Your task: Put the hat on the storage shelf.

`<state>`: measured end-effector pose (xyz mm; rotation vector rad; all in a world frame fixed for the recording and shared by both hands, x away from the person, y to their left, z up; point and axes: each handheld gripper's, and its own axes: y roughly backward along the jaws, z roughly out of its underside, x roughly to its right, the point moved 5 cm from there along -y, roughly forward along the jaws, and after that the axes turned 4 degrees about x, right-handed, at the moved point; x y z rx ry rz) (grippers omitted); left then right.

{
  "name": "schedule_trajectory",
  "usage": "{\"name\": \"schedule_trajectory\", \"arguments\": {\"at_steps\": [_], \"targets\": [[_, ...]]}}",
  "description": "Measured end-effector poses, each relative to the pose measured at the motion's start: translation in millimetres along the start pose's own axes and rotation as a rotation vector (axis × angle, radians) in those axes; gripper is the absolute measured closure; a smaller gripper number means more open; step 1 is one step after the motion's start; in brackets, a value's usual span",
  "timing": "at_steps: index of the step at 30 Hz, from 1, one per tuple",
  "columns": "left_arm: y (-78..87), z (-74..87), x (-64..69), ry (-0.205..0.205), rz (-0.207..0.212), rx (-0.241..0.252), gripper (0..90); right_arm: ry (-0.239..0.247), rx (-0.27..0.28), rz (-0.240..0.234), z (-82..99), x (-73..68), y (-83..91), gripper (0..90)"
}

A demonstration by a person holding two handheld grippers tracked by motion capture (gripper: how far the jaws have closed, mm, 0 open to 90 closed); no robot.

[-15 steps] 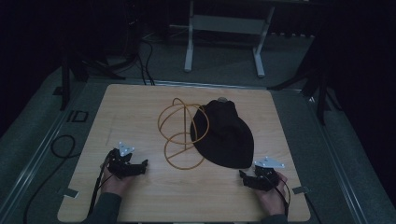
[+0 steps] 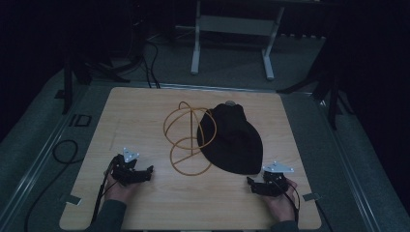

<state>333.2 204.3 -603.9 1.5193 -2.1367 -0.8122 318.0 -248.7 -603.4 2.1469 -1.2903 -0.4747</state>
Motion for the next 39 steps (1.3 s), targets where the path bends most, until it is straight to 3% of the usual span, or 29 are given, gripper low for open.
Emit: {"name": "schedule_trajectory", "arguments": {"at_steps": [5, 8, 14, 28, 34, 36, 39], "targets": [[0.0, 0.0, 0.0, 0.0, 0.0, 0.0, 9.4, 0.014, -0.018, -0.017, 0.1, -0.7, 3.1, 25.0], [0.0, 0.0, 0.0, 0.0, 0.0, 0.0, 9.4, 0.031, -0.051, -0.028, -0.8, -0.8, 6.7, 32.4], [0.1, 0.0, 0.0, 0.0, 0.0, 0.0, 9.4, 0.081, -0.125, -0.015, -6.6, -2.0, 12.0, 35.7], [0.1, 0.1, 0.2, 0.001, 0.0, 0.002, 9.4, 0.126, -0.142, -0.031, -34.6, -2.3, 18.2, 32.0], [0.2, 0.1, 0.2, 0.001, 0.0, 0.001, 9.5, 0.15, -0.175, -0.036, -45.8, -3.0, 17.0, 27.7], [0.3, 0.1, 0.2, 0.001, 0.0, 0.0, 9.4, 0.178, -0.189, -0.026, -49.9, -2.4, 16.1, 27.5], [0.4, 0.2, 0.0, -0.001, 0.001, -0.002, 9.4, 0.174, -0.194, -0.044, -57.6, -0.9, 16.9, 27.8]]}}
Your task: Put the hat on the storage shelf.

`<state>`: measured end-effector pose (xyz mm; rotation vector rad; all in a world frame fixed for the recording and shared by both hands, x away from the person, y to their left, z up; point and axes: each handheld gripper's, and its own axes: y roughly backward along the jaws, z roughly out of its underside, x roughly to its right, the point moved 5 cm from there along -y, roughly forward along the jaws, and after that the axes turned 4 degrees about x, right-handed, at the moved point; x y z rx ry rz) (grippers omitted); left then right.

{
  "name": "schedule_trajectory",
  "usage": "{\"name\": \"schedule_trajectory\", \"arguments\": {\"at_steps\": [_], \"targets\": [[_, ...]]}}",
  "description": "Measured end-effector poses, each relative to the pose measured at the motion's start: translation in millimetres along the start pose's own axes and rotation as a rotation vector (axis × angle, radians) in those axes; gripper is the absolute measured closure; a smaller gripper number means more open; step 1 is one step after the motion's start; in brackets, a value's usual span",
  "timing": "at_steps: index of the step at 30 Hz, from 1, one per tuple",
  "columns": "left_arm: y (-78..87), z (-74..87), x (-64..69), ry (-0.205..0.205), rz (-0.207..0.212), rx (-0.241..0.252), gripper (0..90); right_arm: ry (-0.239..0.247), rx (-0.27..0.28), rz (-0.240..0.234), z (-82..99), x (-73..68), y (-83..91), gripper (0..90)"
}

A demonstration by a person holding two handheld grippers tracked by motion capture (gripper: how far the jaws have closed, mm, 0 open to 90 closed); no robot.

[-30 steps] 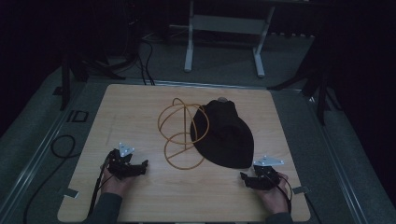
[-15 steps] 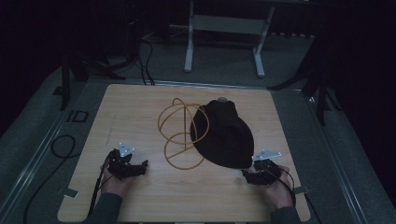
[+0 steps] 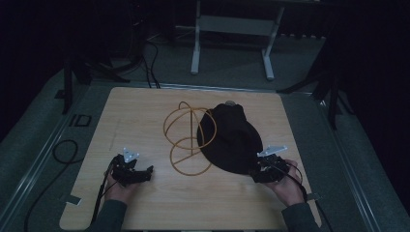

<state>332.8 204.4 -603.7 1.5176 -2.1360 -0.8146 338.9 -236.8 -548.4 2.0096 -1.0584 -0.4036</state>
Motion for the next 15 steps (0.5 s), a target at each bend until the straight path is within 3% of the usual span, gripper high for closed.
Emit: {"name": "schedule_trajectory", "arguments": {"at_steps": [10, 15], "targets": [[0.1, 0.0, 0.1, 0.0, -0.001, 0.0, 9.4, 0.002, -0.007, -0.07, -18.3, 8.5, 8.2, 37.5], [0.1, 0.0, 0.1, 0.001, 0.0, 0.0, 9.4, 0.021, -0.028, -0.074, -28.2, 8.5, 7.4, 40.5]]}}
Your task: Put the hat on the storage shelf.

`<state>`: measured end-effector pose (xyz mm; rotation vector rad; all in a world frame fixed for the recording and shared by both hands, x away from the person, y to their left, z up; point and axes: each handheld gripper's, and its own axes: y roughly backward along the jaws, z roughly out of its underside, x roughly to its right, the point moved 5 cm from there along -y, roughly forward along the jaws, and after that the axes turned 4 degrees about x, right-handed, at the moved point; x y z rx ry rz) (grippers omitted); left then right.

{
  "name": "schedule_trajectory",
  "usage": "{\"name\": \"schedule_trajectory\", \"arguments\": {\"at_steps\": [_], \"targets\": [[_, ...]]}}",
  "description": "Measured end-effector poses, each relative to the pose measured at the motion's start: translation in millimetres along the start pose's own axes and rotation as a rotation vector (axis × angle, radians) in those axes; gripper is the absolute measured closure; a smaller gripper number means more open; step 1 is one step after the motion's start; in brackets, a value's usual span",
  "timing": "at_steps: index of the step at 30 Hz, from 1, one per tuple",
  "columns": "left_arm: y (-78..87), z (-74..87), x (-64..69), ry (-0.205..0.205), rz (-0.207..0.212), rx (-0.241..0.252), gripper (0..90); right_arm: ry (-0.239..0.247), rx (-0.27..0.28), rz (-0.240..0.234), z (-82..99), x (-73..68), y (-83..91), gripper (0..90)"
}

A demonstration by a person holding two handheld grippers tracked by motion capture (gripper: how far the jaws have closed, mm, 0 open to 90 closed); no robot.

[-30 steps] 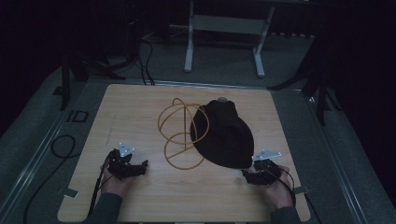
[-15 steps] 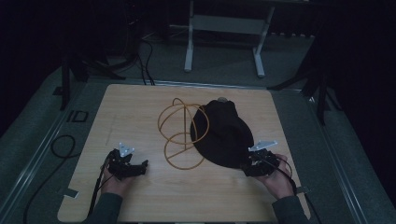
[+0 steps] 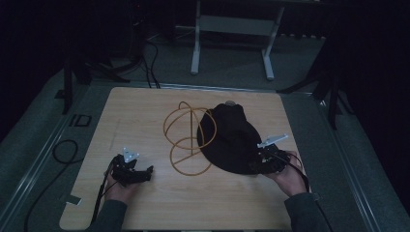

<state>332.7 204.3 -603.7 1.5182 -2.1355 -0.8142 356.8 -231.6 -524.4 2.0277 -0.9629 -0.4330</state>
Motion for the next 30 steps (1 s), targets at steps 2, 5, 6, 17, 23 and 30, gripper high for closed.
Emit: {"name": "schedule_trajectory", "arguments": {"at_steps": [2, 5, 6, 17, 23, 30], "targets": [[0.0, 0.0, 0.1, 0.001, 0.0, 0.0, 9.4, 0.008, -0.016, -0.009, -6.3, -1.4, -2.1, 43.5], [-0.1, 0.0, 0.2, 0.003, 0.0, 0.001, 9.4, 0.018, -0.038, -0.011, -12.4, -2.3, -4.1, 44.7], [-0.1, 0.0, 0.2, 0.003, 0.0, 0.001, 9.4, 0.023, -0.043, -0.01, -14.5, -2.3, -4.4, 45.0], [-0.1, 0.0, 0.2, 0.002, 0.0, 0.001, 9.4, 0.019, -0.087, -0.038, -29.7, 0.1, -4.9, 53.4], [-0.1, 0.0, 0.2, 0.003, 0.0, 0.001, 9.5, 0.024, -0.098, -0.024, -38.3, 1.7, -4.2, 47.6], [-0.1, 0.0, 0.2, 0.003, 0.0, 0.002, 9.4, 0.03, -0.126, -0.008, -53.0, 1.8, -7.8, 38.1]]}}
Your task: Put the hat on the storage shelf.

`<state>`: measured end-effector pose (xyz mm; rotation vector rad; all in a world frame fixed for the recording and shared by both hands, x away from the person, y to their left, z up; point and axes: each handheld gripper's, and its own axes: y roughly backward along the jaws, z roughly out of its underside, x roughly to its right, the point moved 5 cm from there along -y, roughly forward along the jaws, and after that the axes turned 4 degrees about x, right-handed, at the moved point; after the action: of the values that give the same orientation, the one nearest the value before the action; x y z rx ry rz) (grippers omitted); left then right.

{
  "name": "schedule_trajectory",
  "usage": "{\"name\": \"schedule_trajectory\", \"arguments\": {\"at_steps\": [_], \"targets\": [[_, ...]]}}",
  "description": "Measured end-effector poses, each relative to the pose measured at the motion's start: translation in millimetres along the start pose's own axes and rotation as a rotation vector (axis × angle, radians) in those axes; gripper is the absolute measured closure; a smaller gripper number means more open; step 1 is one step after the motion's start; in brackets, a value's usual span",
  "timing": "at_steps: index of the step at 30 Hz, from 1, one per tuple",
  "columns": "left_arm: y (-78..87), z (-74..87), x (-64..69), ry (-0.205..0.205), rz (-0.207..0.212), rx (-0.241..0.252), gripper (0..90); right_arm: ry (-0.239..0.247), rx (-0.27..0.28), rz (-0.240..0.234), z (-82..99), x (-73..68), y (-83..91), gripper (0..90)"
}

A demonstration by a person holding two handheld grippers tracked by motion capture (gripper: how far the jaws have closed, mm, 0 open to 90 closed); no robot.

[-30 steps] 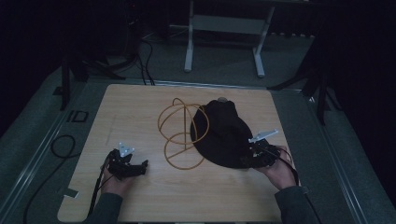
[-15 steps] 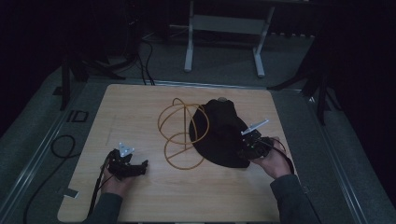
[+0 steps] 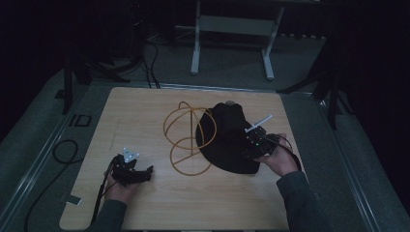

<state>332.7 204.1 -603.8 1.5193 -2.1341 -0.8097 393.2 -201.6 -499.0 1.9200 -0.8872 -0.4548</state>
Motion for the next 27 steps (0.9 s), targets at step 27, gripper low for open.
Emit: {"name": "schedule_trajectory", "arguments": {"at_steps": [27], "targets": [[-0.1, -0.1, -0.2, -0.003, 0.002, 0.0, 9.4, -0.015, -0.119, 0.011, -47.9, 14.2, -24.1, 26.7]]}}
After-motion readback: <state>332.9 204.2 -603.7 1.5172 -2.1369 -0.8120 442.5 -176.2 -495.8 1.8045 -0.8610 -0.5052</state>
